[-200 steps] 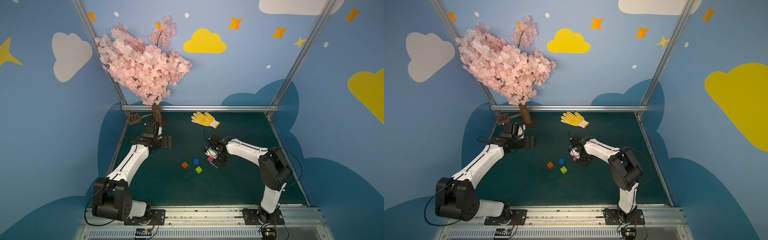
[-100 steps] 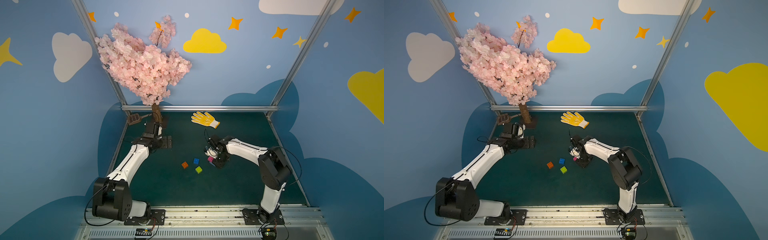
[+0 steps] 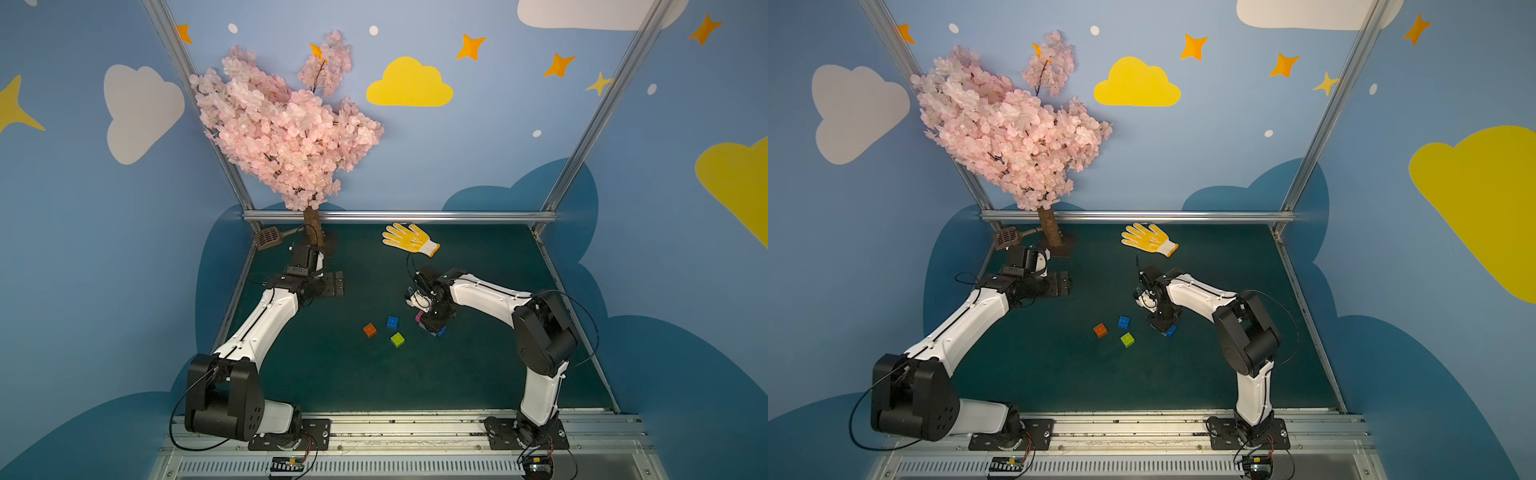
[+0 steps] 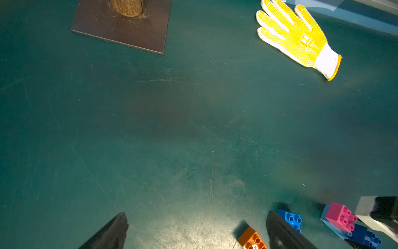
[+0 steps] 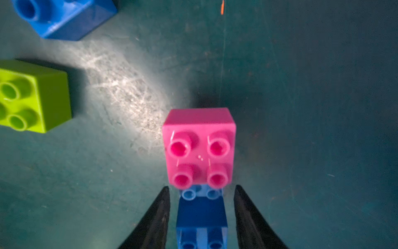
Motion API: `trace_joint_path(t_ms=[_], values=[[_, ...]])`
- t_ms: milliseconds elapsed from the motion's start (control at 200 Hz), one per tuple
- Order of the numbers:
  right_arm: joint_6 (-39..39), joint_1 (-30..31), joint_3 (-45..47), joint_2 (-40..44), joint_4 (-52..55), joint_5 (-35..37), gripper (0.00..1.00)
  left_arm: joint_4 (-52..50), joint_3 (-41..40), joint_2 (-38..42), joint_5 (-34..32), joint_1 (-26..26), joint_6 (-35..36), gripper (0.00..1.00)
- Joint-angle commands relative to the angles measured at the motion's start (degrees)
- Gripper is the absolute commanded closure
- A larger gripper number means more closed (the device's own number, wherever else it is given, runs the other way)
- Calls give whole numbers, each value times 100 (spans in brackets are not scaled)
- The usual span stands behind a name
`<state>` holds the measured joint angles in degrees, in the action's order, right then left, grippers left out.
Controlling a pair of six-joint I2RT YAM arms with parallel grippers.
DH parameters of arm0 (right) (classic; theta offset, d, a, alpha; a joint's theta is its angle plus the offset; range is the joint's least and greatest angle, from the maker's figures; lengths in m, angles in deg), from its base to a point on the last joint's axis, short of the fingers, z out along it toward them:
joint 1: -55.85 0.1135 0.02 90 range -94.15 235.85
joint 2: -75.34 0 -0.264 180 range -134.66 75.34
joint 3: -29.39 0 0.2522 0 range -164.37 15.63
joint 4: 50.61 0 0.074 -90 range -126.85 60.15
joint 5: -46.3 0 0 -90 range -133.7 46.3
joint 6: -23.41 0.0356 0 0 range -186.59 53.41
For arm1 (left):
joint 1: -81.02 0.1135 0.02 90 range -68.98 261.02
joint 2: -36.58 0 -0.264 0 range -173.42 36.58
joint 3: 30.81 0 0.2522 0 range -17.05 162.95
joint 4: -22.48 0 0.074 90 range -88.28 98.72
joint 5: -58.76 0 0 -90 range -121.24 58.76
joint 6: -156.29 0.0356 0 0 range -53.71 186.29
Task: Assemble the letter y with lego
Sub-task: Pick up the lego brick from the center of the board.
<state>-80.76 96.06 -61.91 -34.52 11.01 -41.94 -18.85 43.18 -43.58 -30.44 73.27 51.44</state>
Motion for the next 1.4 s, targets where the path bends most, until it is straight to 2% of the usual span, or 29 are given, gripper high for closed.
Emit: trace_joint_path(t_ms=[0,305,410,501,581,681,866,1006,1081,1201,1397], values=[[113,-6,-172,-213,-46,-124,52,-23,147,-50,105,28,-37,0],[252,22,-183,-439,-133,104,57,-132,256,-161,43,28,-126,0],[301,27,-144,-423,-228,202,67,-144,266,-182,81,28,-168,0],[349,37,-104,-359,-301,262,80,-109,247,-198,148,19,-179,1],[401,39,-84,-225,-321,301,86,-133,233,-250,163,-61,-144,3],[499,-17,-49,82,-283,382,92,-423,331,-342,48,-426,-144,4],[906,-395,-25,715,109,418,94,-293,-45,-247,-263,-1628,-587,3],[1167,-588,96,1233,435,727,94,-344,169,-864,-475,-2384,-1096,5],[1397,-701,148,1517,611,927,94,-396,419,-1308,-489,-2632,-1268,8],[1469,-837,335,1971,689,806,93,-680,960,-2032,-428,-2889,-1484,11],[1522,-884,547,2310,755,825,93,-641,1355,-2608,-557,-3222,-1485,12]])
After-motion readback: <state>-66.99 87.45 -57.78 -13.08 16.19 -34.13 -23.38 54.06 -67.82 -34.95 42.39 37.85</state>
